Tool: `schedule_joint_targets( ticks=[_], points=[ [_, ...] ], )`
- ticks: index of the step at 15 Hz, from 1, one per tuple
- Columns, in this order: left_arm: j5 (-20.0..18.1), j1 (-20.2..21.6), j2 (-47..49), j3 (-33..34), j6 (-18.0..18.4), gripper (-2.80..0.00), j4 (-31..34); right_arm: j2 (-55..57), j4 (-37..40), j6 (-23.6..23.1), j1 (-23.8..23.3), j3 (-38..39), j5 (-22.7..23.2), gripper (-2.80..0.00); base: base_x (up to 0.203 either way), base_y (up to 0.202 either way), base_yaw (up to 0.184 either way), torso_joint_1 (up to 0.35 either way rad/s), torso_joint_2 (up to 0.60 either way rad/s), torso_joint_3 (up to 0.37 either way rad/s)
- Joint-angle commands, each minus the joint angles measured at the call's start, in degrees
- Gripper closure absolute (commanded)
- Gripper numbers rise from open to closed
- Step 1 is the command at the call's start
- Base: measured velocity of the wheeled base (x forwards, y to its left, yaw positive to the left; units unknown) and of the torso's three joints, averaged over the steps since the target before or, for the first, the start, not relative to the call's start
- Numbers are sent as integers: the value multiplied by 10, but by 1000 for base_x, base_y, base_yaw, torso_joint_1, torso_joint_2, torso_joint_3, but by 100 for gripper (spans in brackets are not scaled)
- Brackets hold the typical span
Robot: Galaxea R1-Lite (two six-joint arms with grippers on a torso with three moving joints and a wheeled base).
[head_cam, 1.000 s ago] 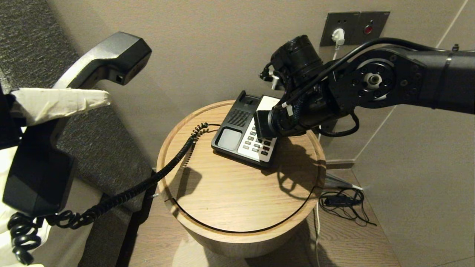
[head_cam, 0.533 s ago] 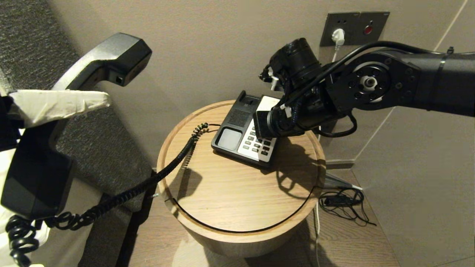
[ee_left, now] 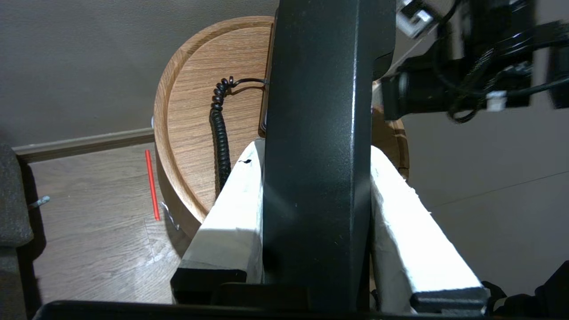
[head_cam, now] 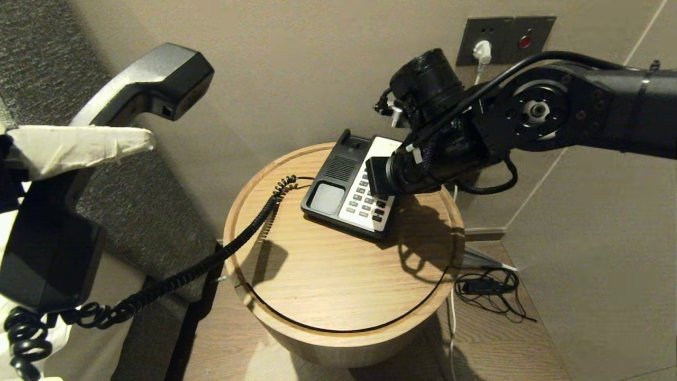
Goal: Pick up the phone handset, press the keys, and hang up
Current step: Dial the number
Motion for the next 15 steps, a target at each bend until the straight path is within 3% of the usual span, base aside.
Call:
schedule_joint_targets(
  ticks=[1, 7, 15],
  points=[
    [0, 0, 0, 0, -1, 0, 1, -31, 6, 2, 3, -1, -1, 0, 0, 0, 0, 0, 0, 0],
    [0, 0, 1, 6, -1, 0, 1, -40, 64, 6, 12, 1, 2, 0, 0, 0, 0, 0, 0, 0],
    [0, 0, 2, 8, -1, 0, 1, -9, 70, 12, 14, 0, 18, 0, 0, 0, 0, 0, 0, 0]
  ],
)
